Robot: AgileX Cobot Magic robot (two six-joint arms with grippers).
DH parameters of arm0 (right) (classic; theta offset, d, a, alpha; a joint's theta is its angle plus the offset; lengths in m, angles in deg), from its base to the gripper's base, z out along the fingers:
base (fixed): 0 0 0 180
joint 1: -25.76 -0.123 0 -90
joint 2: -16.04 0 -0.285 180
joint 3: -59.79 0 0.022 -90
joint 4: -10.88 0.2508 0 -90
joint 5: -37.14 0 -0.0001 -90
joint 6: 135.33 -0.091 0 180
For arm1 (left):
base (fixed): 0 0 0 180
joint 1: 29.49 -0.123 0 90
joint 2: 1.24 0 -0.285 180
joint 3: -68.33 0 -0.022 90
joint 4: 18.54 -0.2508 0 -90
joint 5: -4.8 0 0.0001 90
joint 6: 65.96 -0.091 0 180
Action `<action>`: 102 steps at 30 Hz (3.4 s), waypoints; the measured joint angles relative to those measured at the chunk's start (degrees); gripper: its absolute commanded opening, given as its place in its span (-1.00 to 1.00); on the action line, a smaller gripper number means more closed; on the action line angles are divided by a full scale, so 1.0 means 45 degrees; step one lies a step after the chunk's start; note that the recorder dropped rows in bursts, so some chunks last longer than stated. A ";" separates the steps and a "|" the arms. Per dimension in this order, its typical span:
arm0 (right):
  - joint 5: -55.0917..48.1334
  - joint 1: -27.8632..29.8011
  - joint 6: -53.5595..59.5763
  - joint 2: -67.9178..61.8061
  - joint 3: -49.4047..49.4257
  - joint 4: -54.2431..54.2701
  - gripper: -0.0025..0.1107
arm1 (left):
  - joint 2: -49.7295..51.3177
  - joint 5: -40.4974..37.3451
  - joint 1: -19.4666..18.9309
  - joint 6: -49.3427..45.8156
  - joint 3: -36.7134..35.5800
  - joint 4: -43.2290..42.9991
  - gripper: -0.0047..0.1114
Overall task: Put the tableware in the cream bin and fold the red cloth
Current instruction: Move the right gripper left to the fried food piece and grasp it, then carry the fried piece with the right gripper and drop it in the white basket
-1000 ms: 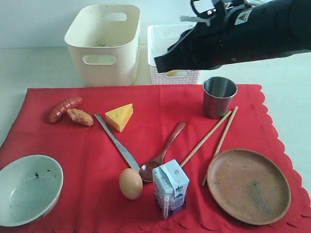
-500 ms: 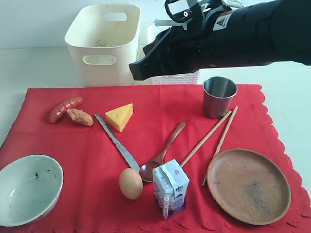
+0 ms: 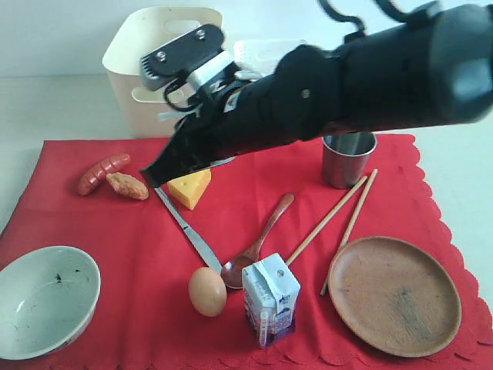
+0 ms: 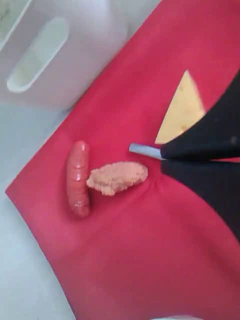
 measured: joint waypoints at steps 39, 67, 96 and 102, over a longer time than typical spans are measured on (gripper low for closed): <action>-0.1345 -0.0410 0.1810 -0.7369 -0.7171 -0.0454 -0.04 | 0.0000 0.0000 0.0000 0.0000 0.0000 0.0000 -0.92; -0.3512 -0.0410 0.0939 -0.5405 -0.7171 -0.1418 -0.96 | 0.0000 0.0000 0.0000 0.0000 0.0000 0.0000 -0.92; -0.5528 0.2764 0.0280 -0.1950 -0.4692 -0.1576 -0.96 | 0.0000 0.0000 0.0000 0.0000 0.0000 0.0000 -0.92; -0.5062 0.4198 0.0280 -0.0719 -0.3425 -0.1626 -0.96 | 0.0000 0.0000 0.0000 0.0000 0.0000 0.0000 -0.92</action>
